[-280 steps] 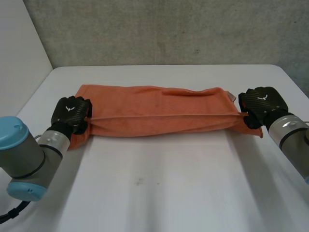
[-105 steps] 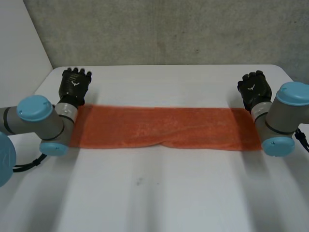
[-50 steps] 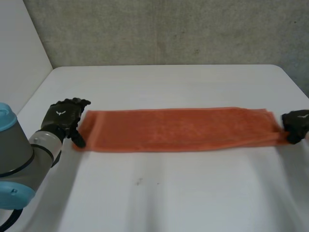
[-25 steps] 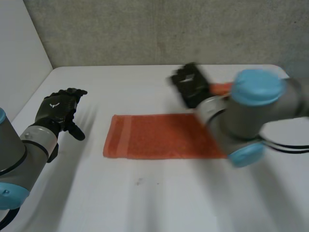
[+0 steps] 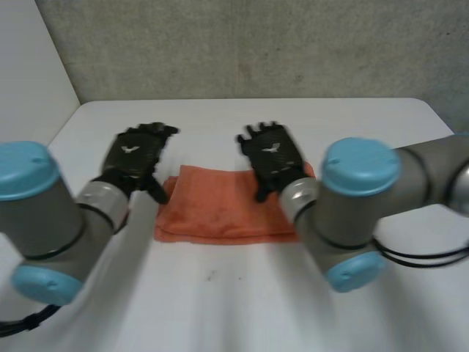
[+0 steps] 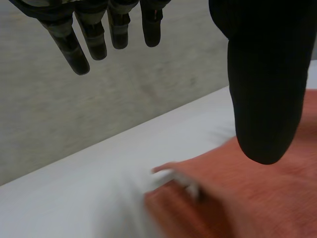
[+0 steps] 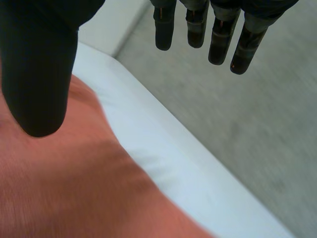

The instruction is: Fold the laundry

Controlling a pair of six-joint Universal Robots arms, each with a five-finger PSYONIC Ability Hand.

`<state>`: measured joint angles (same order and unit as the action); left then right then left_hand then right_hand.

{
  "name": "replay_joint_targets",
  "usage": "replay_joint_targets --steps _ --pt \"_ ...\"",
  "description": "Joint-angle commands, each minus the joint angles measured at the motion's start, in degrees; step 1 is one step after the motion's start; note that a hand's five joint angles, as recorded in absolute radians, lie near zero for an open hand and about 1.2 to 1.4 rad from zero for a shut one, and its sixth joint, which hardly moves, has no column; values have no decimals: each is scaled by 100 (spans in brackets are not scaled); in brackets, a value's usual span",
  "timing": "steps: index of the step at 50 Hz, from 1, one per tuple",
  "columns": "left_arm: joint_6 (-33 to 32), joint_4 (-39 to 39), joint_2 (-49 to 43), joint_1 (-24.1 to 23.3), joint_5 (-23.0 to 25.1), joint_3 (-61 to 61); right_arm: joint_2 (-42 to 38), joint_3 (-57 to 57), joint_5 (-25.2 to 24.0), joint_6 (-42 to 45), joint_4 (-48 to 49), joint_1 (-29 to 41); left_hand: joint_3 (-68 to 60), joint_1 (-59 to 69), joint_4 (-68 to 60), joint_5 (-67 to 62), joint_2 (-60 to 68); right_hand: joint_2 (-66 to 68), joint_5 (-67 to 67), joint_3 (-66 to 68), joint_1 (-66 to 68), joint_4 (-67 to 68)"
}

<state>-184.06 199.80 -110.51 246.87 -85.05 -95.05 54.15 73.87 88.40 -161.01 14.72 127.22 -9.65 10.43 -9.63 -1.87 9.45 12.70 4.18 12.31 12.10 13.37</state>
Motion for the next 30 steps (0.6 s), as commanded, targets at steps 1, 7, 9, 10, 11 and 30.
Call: replay_joint_targets --steps 1,7,9,10,11,30 --pt "-69 7 -867 -622 14 760 509 1145 -60 -651 -451 -846 -35 -43 -37 187 55 -270 -418 -231 -210 -337" --pt "-174 -2 -1579 -780 -135 1367 439 1682 -165 -616 -408 -1330 -56 -22 -58 165 77 1443 1295 1482 1502 1376" --pt "-262 -20 -1658 -780 -267 1428 387 1727 -200 -607 -338 -1401 -73 -5 -75 148 93 2936 2788 2975 2996 2870" --pt "-349 -29 -1676 -763 -450 1446 290 1736 -235 -599 -233 -1480 -73 -5 -75 148 93 5149 5001 5188 5209 5083" --pt "-419 -37 -1676 -737 -660 1411 289 1736 -236 -599 -232 -1480 -56 -22 -58 165 77 5172 5023 5210 5231 5105" --pt "-368 -248 204 81 -1365 -653 -386 -538 -936 52 5 328 -35 -43 -37 187 55 6730 6582 6769 6790 6663"
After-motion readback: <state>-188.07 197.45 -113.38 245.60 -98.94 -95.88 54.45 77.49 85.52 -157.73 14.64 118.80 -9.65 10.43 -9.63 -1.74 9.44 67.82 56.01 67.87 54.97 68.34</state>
